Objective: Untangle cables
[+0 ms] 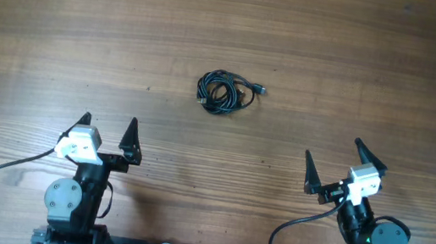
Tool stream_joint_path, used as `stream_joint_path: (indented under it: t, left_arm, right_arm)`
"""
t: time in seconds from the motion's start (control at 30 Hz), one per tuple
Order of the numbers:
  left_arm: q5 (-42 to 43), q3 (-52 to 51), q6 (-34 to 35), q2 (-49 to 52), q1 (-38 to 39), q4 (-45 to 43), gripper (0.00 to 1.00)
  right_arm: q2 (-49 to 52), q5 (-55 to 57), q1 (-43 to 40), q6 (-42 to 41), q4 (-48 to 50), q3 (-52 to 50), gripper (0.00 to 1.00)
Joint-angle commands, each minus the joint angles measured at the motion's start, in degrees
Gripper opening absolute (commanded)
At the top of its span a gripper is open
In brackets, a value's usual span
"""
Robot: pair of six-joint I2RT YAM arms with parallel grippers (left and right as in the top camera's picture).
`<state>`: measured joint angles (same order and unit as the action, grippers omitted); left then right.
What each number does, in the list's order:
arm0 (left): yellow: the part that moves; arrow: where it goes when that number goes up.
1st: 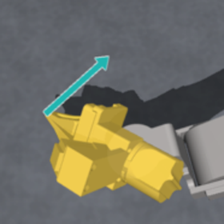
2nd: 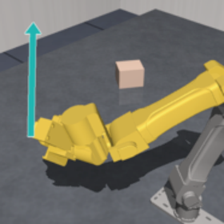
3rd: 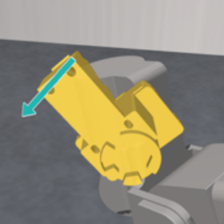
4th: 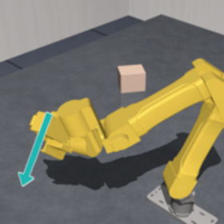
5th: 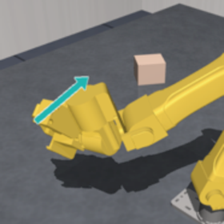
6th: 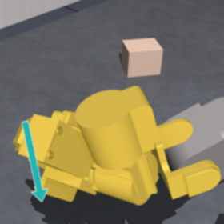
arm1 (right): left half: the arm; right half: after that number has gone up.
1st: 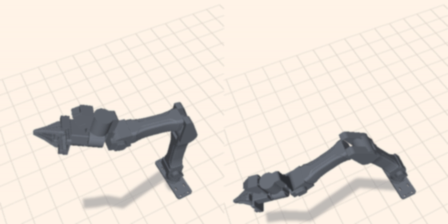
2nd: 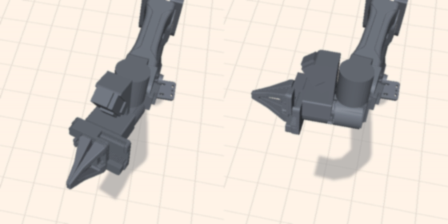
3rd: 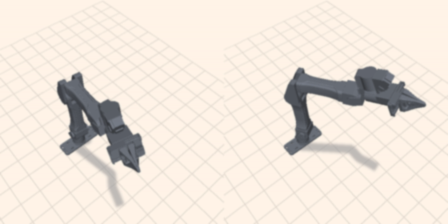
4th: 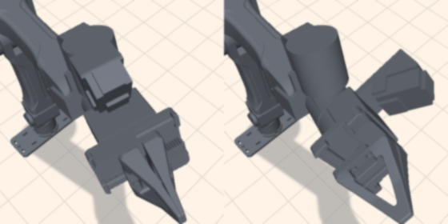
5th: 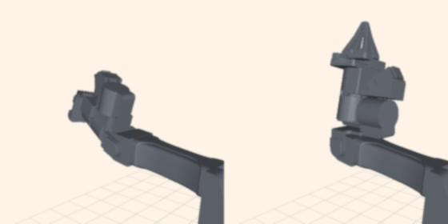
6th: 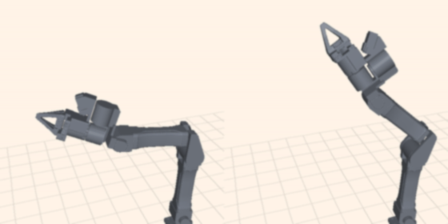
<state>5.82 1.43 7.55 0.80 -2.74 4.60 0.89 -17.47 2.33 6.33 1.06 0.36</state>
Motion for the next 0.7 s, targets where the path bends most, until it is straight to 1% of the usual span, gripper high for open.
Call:
stream_joint_path:
  t: [0.0,0.1,0.33,0.5,0.67]
  left_arm:
    - [-0.3,-0.5,-0.7,-0.4,-0.4,-1.4,1.0]
    - [0.2,-0.3,-0.7,-0.4,-0.4,-2.7,1.0]
    - [1.1,2.7,-0.7,1.4,-0.4,-2.6,1.0]
    - [2.9,6.1,-0.7,6.6,-0.4,-2.6,1.0]
    - [4.0,10.6,-0.7,13.0,-0.4,-2.6,1.0]
  right_arm:
    - [-0.5,1.0,0.3,-0.4,0.3,-0.1,1.0]
    - [-0.5,0.3,0.3,-1.8,0.4,0.0,1.0]
    - [-0.5,-1.2,0.3,-2.0,2.3,0.2,1.0]
    - [-0.5,-3.4,0.3,-2.1,2.5,1.7,1.0]
    - [-0.3,-3.4,0.3,-5.1,2.5,3.5,1.0]
